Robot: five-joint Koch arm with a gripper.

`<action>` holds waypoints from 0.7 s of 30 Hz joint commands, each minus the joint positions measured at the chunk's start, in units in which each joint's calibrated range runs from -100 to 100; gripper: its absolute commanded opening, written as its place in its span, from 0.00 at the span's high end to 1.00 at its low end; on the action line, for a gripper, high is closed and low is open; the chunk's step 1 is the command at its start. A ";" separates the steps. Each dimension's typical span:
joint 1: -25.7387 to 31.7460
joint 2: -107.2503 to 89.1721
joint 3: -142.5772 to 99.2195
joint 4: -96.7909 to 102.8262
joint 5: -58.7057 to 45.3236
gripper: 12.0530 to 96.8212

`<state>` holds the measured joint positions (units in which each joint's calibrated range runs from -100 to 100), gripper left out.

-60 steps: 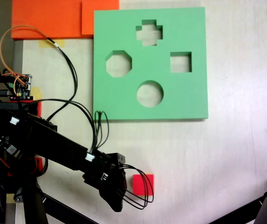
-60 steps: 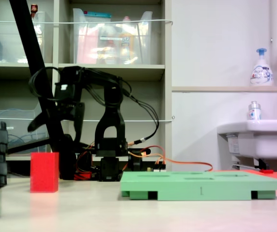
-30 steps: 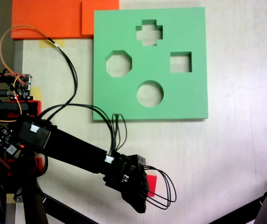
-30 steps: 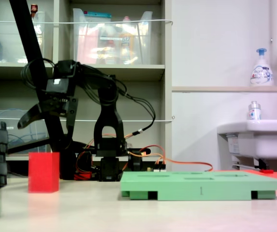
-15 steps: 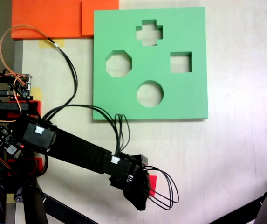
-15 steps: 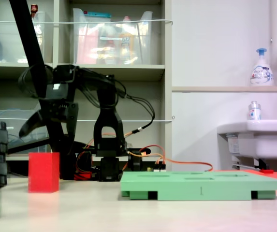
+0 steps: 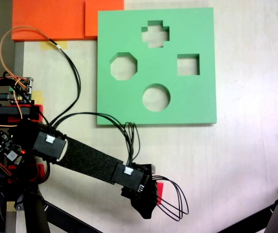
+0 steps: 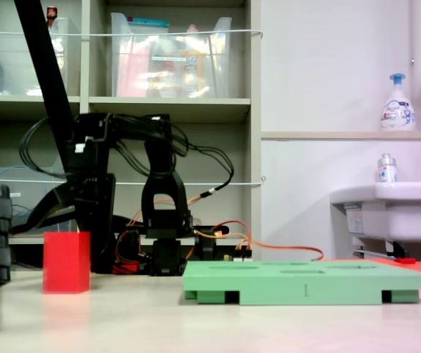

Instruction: Put the square block into the corresponding hole

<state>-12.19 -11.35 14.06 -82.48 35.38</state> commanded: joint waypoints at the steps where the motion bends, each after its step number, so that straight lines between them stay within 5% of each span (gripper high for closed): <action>1: 0.00 -0.10 2.19 0.96 -0.20 0.32; 21: -0.73 -1.63 -10.57 12.33 -0.20 0.32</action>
<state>-12.77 -10.67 3.09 -73.47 35.38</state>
